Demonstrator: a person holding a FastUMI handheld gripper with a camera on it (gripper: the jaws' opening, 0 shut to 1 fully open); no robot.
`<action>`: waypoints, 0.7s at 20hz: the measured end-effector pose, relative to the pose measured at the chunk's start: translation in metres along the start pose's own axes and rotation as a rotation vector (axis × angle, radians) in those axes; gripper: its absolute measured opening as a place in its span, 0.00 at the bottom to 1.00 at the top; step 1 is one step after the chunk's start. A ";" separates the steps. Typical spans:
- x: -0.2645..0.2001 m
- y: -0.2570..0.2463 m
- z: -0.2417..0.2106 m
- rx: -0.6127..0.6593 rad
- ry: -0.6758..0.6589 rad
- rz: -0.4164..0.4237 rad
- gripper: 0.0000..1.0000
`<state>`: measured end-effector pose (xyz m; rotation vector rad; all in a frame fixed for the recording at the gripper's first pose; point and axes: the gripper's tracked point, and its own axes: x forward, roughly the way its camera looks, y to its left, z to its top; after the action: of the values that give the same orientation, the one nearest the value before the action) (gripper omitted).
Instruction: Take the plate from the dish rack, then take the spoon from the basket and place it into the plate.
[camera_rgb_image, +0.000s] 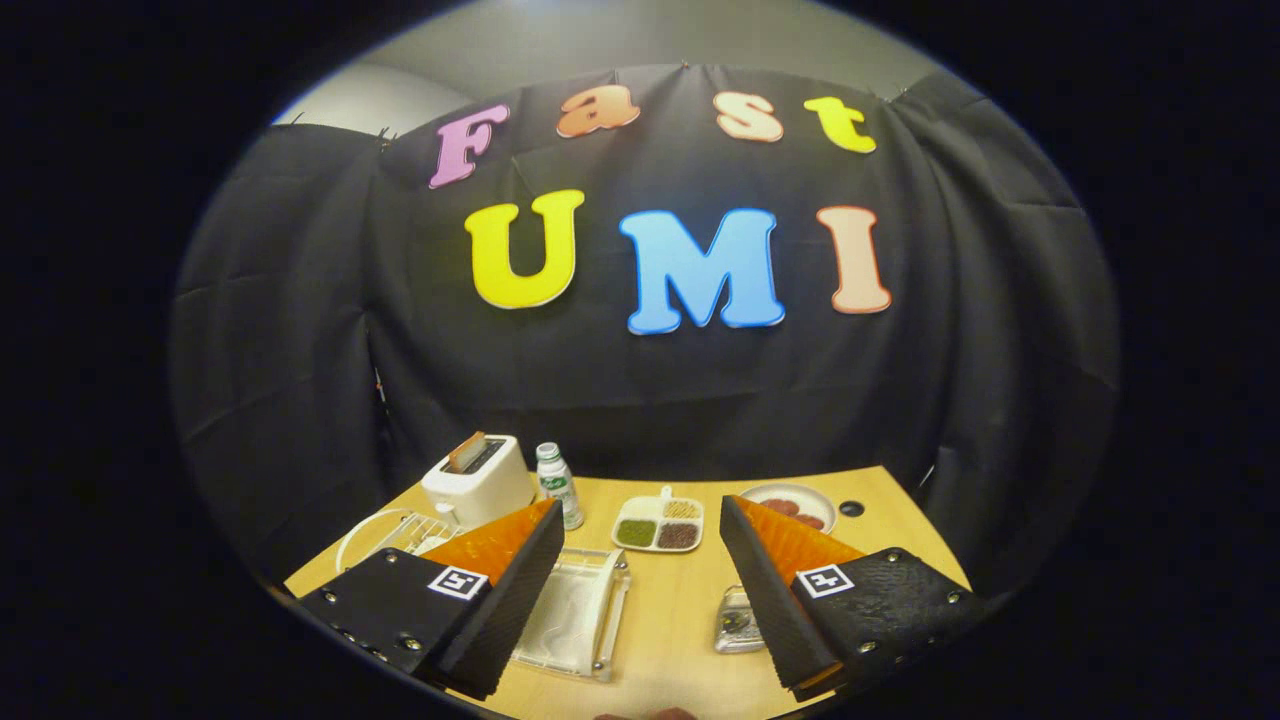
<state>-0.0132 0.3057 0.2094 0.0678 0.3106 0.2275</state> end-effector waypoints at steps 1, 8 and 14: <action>0.005 0.008 -0.006 0.027 0.043 0.015 0.97; 0.046 0.059 -0.047 0.143 0.357 0.075 0.99; 0.074 0.079 -0.077 0.091 0.499 0.059 0.99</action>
<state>0.0154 0.4018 0.1221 0.1101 0.8164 0.2874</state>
